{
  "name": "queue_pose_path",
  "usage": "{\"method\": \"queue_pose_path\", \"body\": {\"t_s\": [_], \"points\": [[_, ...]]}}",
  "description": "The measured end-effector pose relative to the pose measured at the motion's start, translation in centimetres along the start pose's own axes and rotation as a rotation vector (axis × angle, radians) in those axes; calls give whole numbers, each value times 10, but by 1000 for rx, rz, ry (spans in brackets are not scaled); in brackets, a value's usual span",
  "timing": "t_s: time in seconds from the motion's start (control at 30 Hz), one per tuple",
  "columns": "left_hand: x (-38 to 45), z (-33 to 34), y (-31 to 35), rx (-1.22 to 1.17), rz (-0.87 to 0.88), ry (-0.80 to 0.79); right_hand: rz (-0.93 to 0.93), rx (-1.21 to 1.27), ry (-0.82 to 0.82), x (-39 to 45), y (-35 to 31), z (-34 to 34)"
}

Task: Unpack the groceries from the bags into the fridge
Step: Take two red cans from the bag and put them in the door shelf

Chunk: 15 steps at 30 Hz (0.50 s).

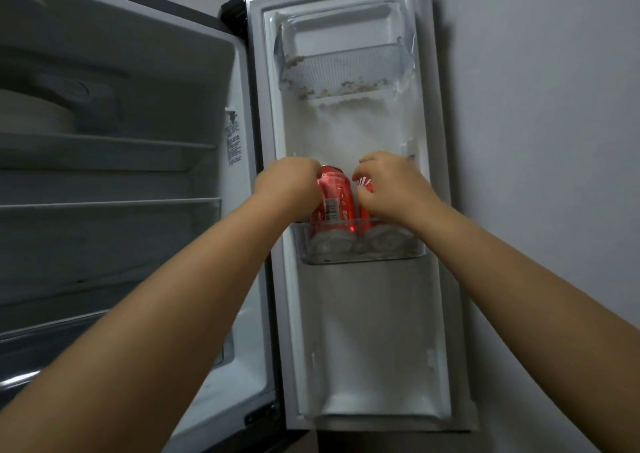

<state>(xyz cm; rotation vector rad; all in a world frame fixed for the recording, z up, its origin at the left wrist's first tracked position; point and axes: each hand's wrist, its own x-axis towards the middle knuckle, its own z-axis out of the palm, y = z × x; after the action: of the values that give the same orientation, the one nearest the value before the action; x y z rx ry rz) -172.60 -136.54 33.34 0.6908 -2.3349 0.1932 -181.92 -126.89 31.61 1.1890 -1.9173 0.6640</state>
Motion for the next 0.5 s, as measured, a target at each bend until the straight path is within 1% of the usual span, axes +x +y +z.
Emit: {"method": "queue_pose_path", "body": {"t_s": [0.1,0.2,0.33,0.5], "points": [[-21,4,-14,87,-98,29,-6,30,119,-3,-11,4],[-57,3,-40,160,-213,-11,-53,73,159,-14,-38,10],[-124,-10,-82,279,-361,-88,-198,175,89,-44,-97,23],[-241,-56,-130,386,-560,-182,-360,357,-47,-105,-200,20]]}}
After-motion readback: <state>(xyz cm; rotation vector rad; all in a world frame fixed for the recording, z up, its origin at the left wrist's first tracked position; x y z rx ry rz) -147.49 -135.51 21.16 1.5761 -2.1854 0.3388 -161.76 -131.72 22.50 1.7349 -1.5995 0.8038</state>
